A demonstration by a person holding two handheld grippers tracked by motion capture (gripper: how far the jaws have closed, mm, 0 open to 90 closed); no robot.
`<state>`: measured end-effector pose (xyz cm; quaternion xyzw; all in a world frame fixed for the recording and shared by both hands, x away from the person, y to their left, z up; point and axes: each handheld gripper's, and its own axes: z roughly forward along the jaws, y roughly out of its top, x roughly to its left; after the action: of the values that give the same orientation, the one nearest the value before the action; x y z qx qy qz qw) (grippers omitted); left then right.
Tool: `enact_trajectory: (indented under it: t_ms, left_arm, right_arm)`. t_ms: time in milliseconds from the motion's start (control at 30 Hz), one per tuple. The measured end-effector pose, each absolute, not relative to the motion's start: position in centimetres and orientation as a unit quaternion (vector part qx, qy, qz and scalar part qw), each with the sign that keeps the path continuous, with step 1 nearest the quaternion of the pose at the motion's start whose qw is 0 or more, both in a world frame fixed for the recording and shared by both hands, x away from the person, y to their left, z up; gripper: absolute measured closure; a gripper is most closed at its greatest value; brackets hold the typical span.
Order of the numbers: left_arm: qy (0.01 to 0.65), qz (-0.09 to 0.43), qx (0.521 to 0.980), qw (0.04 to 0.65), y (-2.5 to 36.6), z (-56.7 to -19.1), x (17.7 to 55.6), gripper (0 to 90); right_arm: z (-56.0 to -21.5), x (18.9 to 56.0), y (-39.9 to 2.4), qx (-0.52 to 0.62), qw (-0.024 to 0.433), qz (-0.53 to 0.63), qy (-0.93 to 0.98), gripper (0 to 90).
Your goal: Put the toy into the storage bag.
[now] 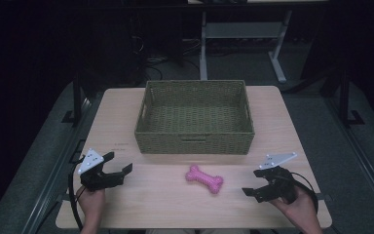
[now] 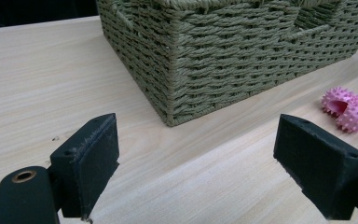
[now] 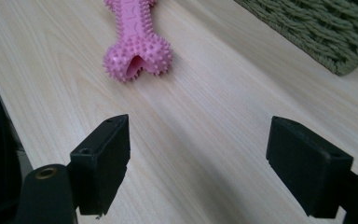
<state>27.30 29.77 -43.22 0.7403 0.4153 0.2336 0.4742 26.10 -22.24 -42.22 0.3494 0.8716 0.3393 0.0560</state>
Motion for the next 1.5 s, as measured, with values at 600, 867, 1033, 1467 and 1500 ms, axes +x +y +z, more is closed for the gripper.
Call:
enact_trajectory:
  t_ms: [600, 867, 1033, 1467, 1500]
  left_arm:
    - [0.416, 0.232, 0.741, 0.473, 29.6, -43.3, 27.3, 13.6]
    - [0.415, 0.232, 0.741, 0.474, 29.7, -43.3, 27.3, 13.6]
    - [0.414, 0.232, 0.742, 0.473, 29.5, -43.3, 27.3, 13.6]
    - [0.416, 0.231, 0.74, 0.475, 29.6, -43.3, 27.4, 13.6]
    - [0.416, 0.232, 0.74, 0.475, 29.6, -43.3, 27.4, 13.6]
  right_arm:
    - [-41.4, 27.4, -19.4, 0.324, 0.043, 0.319, 0.89, 18.7]
    - [-41.0, 27.7, -18.7, 0.319, 0.038, 0.313, 0.894, 18.2]
    - [-41.0, 27.9, -17.8, 0.309, 0.033, 0.306, 0.9, 18.2]
    - [-40.9, 28.9, -15.6, 0.292, 0.017, 0.289, 0.911, 16.8]
    - [-40.8, 28.9, -15.4, 0.29, 0.018, 0.287, 0.913, 16.6]
